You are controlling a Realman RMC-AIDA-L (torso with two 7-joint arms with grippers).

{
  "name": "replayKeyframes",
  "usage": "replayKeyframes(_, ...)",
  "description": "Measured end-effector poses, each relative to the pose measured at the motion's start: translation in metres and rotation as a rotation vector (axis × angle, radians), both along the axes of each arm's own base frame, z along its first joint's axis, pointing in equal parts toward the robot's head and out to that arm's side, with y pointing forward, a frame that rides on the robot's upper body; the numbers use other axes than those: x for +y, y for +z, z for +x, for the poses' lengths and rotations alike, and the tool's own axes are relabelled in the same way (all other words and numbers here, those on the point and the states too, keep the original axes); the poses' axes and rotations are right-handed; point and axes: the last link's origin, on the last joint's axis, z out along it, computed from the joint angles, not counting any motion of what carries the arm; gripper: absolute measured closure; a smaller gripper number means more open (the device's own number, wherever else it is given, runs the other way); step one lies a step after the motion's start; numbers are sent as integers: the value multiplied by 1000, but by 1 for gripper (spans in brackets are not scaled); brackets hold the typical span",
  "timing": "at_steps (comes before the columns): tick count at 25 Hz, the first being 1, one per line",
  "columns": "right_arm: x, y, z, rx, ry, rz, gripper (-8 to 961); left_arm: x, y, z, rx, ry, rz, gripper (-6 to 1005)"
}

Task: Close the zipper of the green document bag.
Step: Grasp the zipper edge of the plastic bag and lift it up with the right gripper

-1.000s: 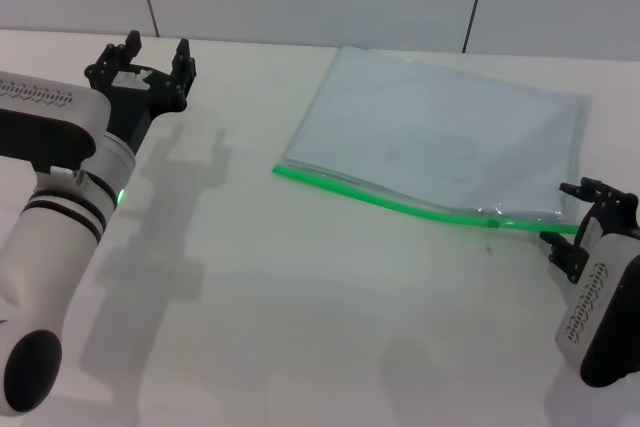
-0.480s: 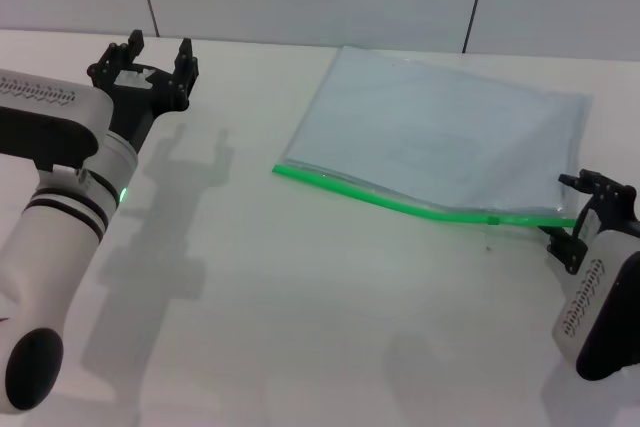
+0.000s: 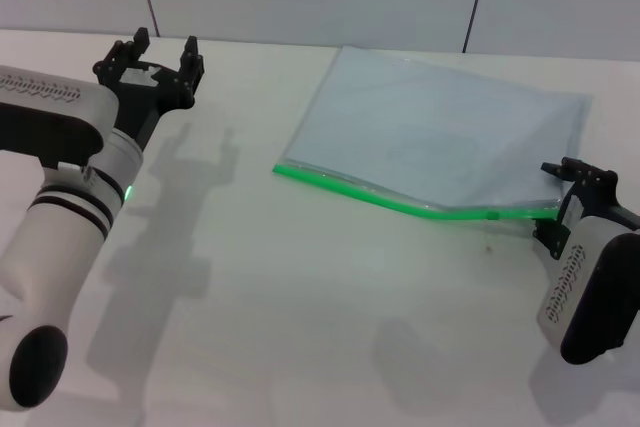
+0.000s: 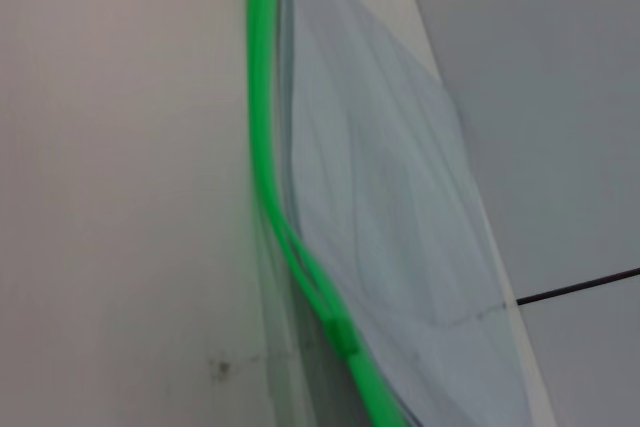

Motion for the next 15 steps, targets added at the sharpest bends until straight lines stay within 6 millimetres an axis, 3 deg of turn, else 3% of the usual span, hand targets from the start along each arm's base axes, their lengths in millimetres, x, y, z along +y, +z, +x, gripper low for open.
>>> replayKeyframes(7, 6, -2, -3, -9, 12, -9, 350, 0, -1, 2, -2, -4, -3, 399)
replayKeyframes(10, 10, -4, -5, -14, 19, -14, 451, 0, -2, 2, -2, -5, -5, 399)
replayKeyframes(15, 15, -5, -8, -12, 24, -17, 465, 2, -2, 5, -1, -11, -7, 399)
